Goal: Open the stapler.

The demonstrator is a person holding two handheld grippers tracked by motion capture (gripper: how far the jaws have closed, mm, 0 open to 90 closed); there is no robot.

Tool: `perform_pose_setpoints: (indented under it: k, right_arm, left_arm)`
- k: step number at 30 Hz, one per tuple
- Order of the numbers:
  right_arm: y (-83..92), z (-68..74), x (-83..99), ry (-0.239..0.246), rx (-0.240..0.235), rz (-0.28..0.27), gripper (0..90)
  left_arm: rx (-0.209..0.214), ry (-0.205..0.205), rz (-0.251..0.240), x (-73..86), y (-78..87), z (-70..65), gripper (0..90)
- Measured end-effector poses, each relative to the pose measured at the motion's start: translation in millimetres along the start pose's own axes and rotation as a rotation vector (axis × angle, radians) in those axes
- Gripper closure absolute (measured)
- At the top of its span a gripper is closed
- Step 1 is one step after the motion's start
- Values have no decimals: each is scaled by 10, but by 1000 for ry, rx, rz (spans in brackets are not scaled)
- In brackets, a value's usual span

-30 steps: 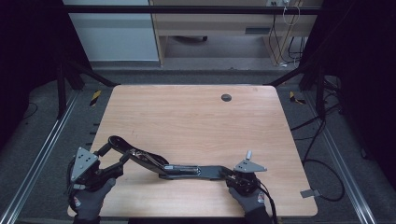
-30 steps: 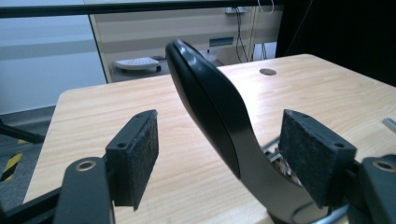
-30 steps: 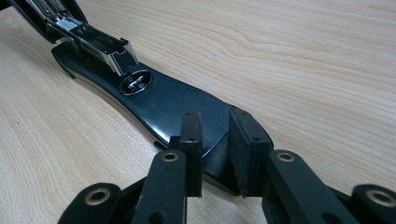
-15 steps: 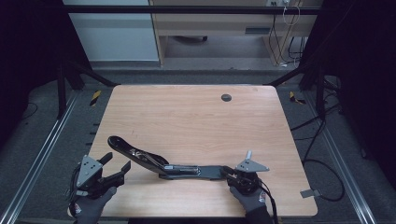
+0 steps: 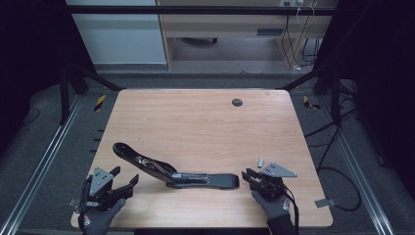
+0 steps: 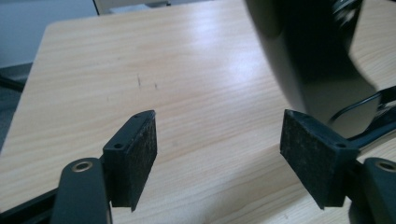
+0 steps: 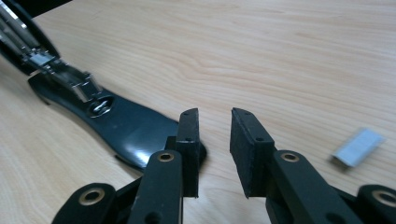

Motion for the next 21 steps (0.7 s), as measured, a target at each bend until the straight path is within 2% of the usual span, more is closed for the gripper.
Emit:
perform_pose_setpoints:
  k: [5, 9, 15, 21]
  right_arm:
    - [164, -140, -22, -20, 53, -9, 738]
    - [284, -247, -2, -26, 93, 4, 736]
    - [442, -436, 50, -48, 153, 25, 725]
    - [479, -559, 25, -78, 188, 37, 718]
  left_arm:
    - [-14, 9, 31, 93, -92, 9, 288]
    - [-30, 32, 36, 127, -120, 40, 305]
    - [-72, 44, 35, 171, -152, 95, 345]
    - [-97, 47, 44, 199, -173, 125, 382]
Point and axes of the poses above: each handheld gripper's, and its own axes: y roughly backward along the jaws, x roughly out of its underside, z roughly to its left, the point moved 2 cm from there along -y, roughly forward along the jaws, and after that the axes turned 13 degrees about -x, right-handed, at the moved point
